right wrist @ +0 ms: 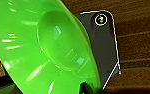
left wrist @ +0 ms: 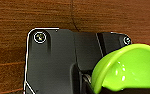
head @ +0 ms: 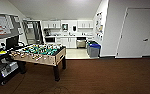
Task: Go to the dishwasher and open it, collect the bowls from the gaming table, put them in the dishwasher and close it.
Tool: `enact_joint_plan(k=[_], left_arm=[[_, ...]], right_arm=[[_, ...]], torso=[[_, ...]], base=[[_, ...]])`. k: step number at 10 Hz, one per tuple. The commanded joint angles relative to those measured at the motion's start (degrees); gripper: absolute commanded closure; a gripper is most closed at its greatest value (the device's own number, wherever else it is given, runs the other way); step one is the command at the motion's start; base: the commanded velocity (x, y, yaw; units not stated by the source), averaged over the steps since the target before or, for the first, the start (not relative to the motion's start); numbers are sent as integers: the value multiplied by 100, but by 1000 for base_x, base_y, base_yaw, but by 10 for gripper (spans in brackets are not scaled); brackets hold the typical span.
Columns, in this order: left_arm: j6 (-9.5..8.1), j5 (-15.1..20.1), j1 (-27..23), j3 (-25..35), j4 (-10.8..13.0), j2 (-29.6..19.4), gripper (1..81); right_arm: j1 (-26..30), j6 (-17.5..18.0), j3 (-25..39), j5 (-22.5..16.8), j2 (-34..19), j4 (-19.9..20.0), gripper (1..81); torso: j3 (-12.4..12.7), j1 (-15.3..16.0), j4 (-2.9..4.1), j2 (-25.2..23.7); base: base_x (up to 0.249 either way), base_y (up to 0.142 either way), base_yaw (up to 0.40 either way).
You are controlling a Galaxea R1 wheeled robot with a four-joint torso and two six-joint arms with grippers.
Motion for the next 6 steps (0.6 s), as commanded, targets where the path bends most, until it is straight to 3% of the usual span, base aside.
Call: enact_joint_plan(k=[1,6], left_arm=[[6,225,-349,26,23,-23,811],[6,225,-340,26,32,-15,811]], right_arm=[[243,-70,59,-230,53,-109,811],[260,-71,59,-239,62,-153,811]], torso=[[0,0,0,0],[0,-3,0,0]], base=[[135,0,0],[176,0,0]])
